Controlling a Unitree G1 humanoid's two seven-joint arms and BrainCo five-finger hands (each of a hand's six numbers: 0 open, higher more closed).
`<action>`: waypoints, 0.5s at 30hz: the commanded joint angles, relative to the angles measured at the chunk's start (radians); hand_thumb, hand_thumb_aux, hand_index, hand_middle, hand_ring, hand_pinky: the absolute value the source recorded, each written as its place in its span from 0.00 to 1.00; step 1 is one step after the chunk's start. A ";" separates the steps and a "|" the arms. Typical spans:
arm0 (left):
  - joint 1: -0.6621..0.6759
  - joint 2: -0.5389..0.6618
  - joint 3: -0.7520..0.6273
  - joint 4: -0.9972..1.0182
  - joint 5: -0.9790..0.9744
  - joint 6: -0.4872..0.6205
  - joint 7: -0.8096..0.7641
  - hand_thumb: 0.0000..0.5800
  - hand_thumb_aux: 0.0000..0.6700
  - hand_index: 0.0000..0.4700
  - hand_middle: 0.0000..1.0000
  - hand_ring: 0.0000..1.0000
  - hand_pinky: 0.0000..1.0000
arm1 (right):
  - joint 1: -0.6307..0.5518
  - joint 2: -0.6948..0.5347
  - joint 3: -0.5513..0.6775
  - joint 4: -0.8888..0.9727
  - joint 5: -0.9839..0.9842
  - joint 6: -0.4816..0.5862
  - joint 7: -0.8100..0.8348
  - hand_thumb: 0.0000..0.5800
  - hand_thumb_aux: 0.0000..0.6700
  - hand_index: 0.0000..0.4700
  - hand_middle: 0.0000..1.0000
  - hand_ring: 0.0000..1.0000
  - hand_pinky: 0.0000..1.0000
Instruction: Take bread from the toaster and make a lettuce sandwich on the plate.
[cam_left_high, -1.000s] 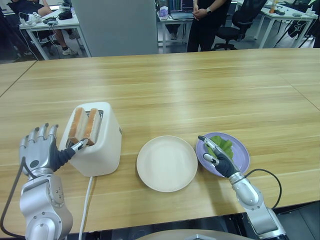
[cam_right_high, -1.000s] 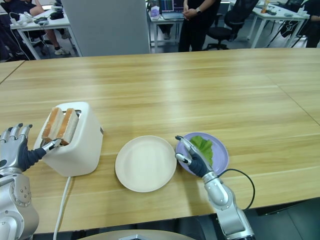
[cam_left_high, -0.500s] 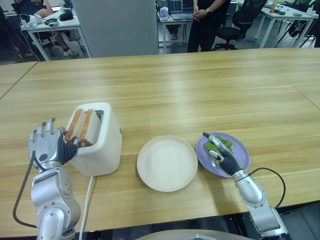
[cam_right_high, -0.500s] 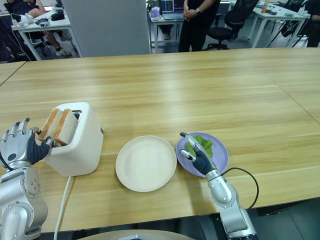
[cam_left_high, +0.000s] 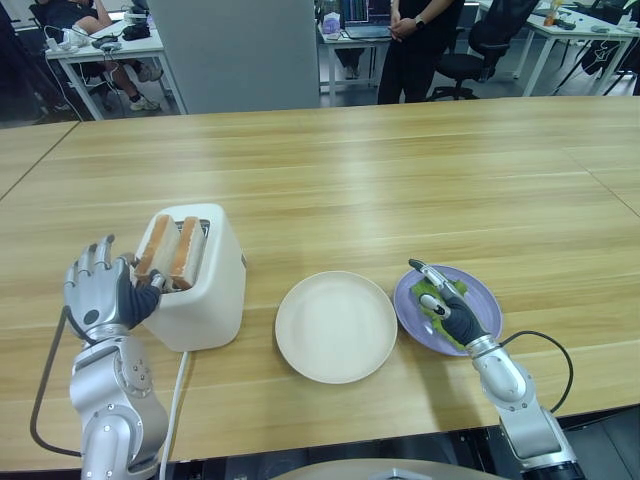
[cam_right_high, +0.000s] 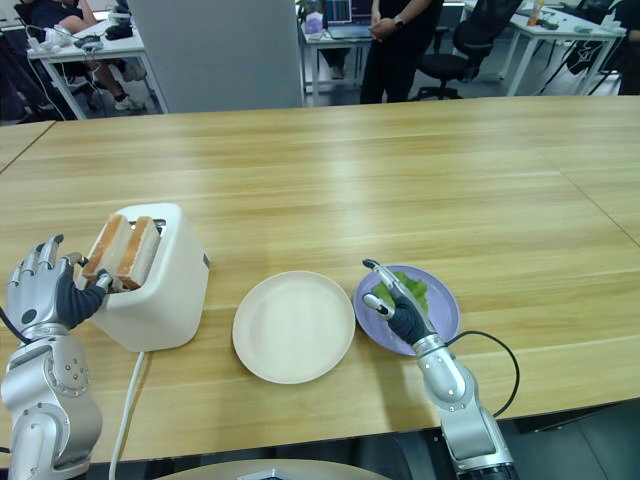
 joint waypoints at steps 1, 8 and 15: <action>-0.053 -0.042 0.027 -0.017 -0.134 -0.025 0.040 1.00 1.00 0.98 1.00 1.00 1.00 | 0.003 0.006 -0.003 0.020 0.008 0.005 -0.007 0.00 0.00 0.00 0.00 0.00 0.00; -0.117 -0.122 0.081 0.004 -0.281 -0.089 0.199 1.00 1.00 0.98 1.00 1.00 1.00 | -0.002 0.010 -0.004 0.026 0.008 0.002 -0.010 0.00 0.00 0.00 0.00 0.00 0.00; -0.174 -0.125 0.101 0.036 -0.335 -0.126 0.315 1.00 1.00 0.98 1.00 1.00 1.00 | -0.003 0.012 -0.004 0.032 0.008 0.000 -0.016 0.00 0.00 0.00 0.00 0.00 0.00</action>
